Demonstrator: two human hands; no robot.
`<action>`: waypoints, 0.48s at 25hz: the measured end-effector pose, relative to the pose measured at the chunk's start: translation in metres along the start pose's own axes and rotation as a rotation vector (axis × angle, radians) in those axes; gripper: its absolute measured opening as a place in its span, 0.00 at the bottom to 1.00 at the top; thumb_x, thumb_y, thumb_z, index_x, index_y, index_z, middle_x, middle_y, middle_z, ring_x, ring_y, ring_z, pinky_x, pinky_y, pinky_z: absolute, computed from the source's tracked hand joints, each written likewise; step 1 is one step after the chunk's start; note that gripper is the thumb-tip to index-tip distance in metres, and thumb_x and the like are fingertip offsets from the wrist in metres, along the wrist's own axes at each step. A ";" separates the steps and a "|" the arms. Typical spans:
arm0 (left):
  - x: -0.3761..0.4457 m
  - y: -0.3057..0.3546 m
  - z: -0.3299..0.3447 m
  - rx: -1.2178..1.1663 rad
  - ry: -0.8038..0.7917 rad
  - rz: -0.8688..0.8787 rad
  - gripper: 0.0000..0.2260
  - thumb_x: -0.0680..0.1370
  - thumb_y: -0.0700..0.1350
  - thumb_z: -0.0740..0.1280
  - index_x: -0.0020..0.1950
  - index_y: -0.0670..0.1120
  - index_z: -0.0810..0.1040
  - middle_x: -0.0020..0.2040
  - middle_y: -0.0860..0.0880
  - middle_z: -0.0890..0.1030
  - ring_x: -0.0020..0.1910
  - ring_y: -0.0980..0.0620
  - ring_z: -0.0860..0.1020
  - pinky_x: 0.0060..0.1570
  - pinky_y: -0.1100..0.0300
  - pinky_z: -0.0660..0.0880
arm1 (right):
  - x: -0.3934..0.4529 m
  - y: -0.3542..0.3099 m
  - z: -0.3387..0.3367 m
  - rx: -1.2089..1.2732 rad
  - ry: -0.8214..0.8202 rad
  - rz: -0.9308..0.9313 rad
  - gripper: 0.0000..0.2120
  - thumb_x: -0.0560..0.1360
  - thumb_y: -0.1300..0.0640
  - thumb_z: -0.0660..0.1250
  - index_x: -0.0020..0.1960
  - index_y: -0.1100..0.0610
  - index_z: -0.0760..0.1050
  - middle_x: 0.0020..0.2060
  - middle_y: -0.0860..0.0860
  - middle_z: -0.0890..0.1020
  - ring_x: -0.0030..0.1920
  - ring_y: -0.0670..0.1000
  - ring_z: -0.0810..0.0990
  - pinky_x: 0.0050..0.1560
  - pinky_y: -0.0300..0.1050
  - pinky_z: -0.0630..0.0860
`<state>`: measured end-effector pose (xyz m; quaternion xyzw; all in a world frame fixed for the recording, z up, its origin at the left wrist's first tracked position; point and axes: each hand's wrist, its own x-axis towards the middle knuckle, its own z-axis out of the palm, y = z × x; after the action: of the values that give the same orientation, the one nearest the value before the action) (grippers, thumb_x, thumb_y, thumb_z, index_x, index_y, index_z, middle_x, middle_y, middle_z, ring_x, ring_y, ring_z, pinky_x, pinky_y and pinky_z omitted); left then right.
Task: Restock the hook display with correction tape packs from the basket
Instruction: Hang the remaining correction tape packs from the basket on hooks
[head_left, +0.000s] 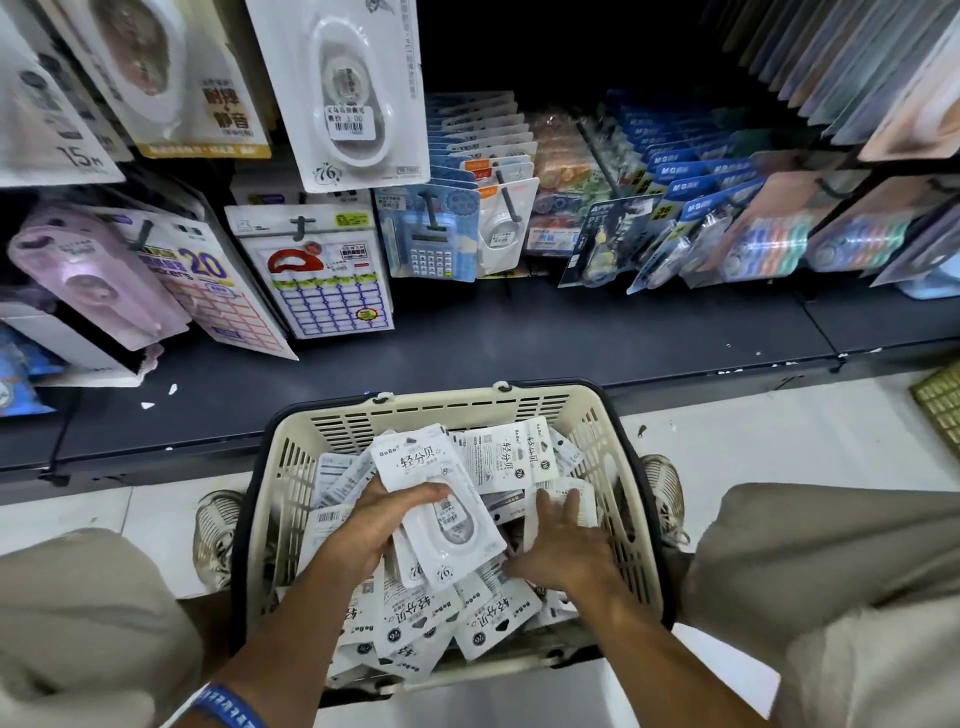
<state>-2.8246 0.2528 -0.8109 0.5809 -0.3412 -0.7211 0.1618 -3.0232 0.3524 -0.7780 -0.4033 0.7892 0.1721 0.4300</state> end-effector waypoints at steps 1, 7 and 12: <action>-0.001 0.000 0.000 -0.003 0.011 0.012 0.22 0.66 0.42 0.81 0.57 0.51 0.81 0.49 0.49 0.88 0.48 0.47 0.87 0.47 0.53 0.80 | -0.001 0.005 -0.004 0.034 0.000 -0.004 0.54 0.73 0.37 0.69 0.82 0.49 0.35 0.81 0.56 0.35 0.80 0.64 0.55 0.73 0.59 0.66; -0.005 0.004 -0.002 0.020 0.072 0.118 0.25 0.65 0.40 0.82 0.58 0.53 0.79 0.50 0.53 0.88 0.51 0.50 0.85 0.52 0.52 0.80 | -0.023 0.002 -0.055 -0.060 0.060 -0.025 0.25 0.71 0.38 0.66 0.60 0.54 0.74 0.55 0.51 0.79 0.58 0.56 0.79 0.62 0.54 0.75; -0.021 0.035 0.015 0.206 -0.037 0.243 0.31 0.63 0.38 0.83 0.59 0.56 0.74 0.50 0.56 0.85 0.53 0.55 0.82 0.44 0.61 0.77 | -0.073 -0.019 -0.143 -0.068 -0.136 -0.306 0.13 0.66 0.45 0.69 0.31 0.54 0.80 0.32 0.48 0.82 0.28 0.45 0.76 0.27 0.35 0.71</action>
<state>-2.8388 0.2455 -0.7706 0.5353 -0.4839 -0.6681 0.1813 -3.0632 0.2880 -0.6358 -0.5203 0.6815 0.1581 0.4898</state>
